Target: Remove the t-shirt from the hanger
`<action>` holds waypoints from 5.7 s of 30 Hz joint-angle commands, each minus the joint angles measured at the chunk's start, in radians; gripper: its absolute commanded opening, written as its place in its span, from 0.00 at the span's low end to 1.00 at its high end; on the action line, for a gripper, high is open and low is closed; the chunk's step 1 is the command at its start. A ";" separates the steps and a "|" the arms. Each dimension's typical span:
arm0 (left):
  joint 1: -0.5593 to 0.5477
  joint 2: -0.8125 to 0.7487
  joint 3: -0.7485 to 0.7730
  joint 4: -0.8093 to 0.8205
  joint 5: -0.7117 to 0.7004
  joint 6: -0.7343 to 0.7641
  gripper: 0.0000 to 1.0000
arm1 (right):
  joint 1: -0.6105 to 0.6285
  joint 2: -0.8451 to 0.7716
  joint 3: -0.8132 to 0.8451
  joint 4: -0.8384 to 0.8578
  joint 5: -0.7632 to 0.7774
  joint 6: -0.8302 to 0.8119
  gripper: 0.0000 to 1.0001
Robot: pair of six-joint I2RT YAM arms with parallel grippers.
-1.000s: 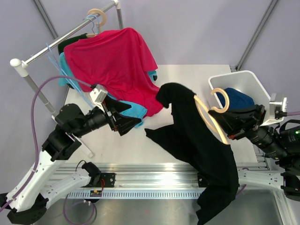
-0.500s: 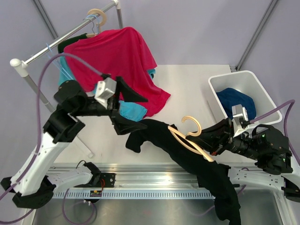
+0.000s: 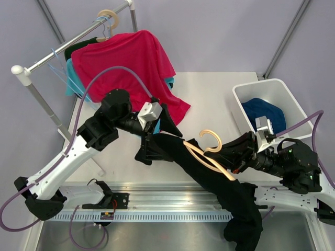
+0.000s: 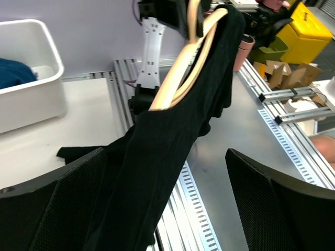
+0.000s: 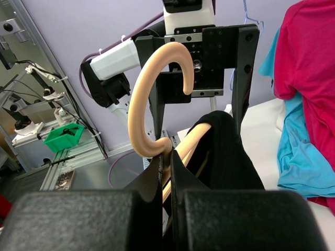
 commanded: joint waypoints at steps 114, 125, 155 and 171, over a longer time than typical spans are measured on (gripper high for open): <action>-0.132 -0.364 -0.273 -0.095 -0.834 -0.180 0.00 | -0.002 0.228 0.466 -0.323 1.017 -0.034 0.00; -0.132 -0.419 -0.310 -0.163 -1.325 -0.315 0.00 | -0.002 -0.057 0.403 -0.263 1.140 -0.050 0.00; -0.132 -0.168 0.036 -0.192 -0.769 -0.119 0.91 | -0.002 0.354 0.281 -0.280 0.566 0.121 0.00; -0.134 0.004 0.020 -0.195 -0.537 -0.060 0.39 | -0.002 0.408 0.192 -0.091 0.468 0.105 0.00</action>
